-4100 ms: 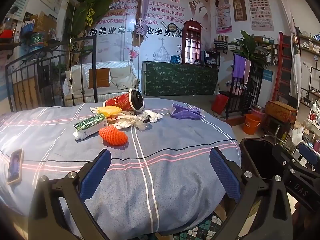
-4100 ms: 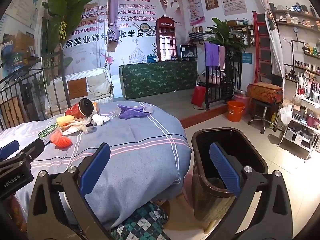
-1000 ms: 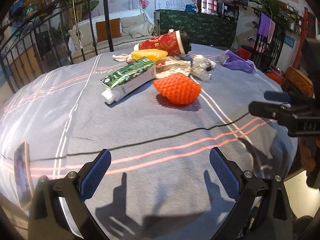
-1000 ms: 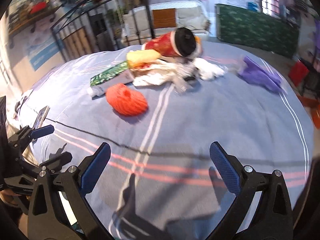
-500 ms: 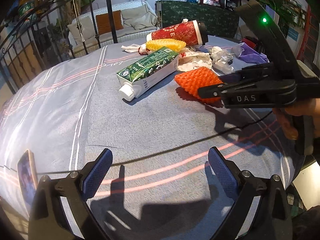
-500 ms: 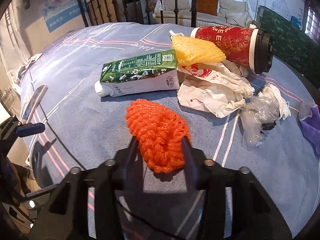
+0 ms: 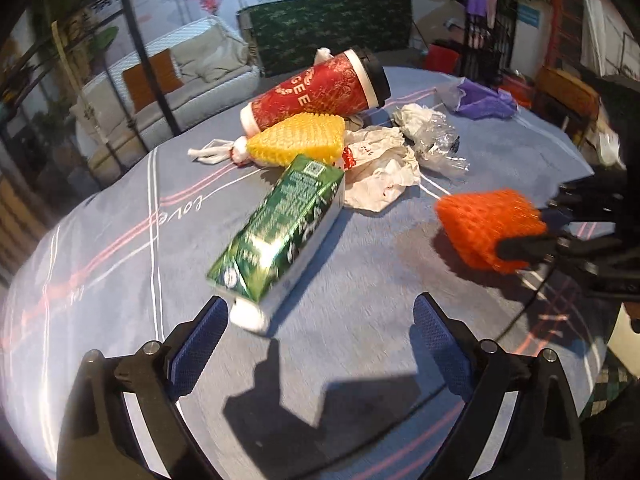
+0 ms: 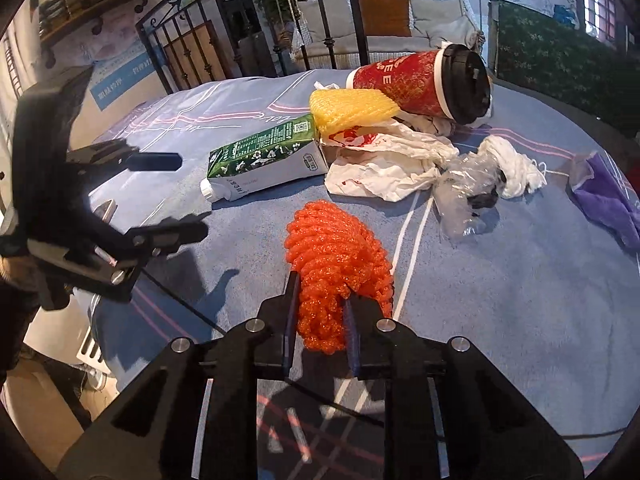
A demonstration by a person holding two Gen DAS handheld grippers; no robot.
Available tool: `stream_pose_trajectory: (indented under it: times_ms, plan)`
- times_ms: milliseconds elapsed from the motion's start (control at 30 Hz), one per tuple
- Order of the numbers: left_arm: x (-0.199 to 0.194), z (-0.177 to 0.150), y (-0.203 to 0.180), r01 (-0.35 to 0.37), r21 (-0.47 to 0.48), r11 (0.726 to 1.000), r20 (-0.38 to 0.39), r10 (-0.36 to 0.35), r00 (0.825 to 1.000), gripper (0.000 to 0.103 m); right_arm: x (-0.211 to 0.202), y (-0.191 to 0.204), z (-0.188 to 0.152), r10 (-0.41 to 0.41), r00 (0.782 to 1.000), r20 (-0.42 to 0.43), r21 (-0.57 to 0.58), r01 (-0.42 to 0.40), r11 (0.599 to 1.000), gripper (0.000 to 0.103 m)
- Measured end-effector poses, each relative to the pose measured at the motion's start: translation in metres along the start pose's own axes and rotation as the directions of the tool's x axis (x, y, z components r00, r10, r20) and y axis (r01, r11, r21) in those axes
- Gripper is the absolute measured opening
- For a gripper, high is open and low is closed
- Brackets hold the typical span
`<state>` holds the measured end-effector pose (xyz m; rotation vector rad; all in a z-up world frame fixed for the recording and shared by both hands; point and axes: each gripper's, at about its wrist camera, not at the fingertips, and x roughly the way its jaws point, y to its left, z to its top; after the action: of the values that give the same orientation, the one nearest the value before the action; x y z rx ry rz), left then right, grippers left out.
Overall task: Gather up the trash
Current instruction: 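Grasp the green juice carton with the left tool while the right tool holds the orange net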
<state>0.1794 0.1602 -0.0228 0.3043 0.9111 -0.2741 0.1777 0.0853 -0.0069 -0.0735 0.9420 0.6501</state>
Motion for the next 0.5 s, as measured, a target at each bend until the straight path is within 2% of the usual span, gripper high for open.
stream_pose_trajectory:
  times_ms: [133,200,233,300,367,500]
  plan:
    - [0.023,0.021,0.006,0.013,0.068,0.998,-0.031,-0.011,0.999,0.092,-0.011,-0.007,-0.014,0.011,1.0,0.009,0.038,-0.011,0.999,0.021]
    - [0.044,0.03,0.013,-0.01,0.082,0.997,-0.074,0.016,0.997,0.092,-0.018,-0.007,-0.019,0.005,1.0,0.022,0.043,-0.006,0.999,0.021]
    - [0.051,0.03,0.016,-0.021,0.076,0.997,-0.093,0.028,0.995,0.089,-0.022,-0.008,-0.022,0.006,1.0,0.028,0.051,-0.007,0.999,0.021]
    - [0.071,0.033,0.027,-0.011,0.033,0.999,-0.152,0.016,0.988,0.071,-0.029,-0.009,-0.026,0.008,0.999,0.035,0.068,-0.01,0.998,0.021]
    - [0.082,0.034,0.033,0.019,-0.004,1.0,-0.19,-0.019,0.982,0.07,-0.035,-0.01,-0.031,-0.001,0.999,0.044,0.08,-0.002,0.997,0.021]
    - [0.094,0.036,0.032,0.026,0.002,1.0,-0.228,-0.025,0.973,0.071,-0.038,-0.014,-0.042,-0.008,0.999,0.048,0.107,0.003,0.994,0.021]
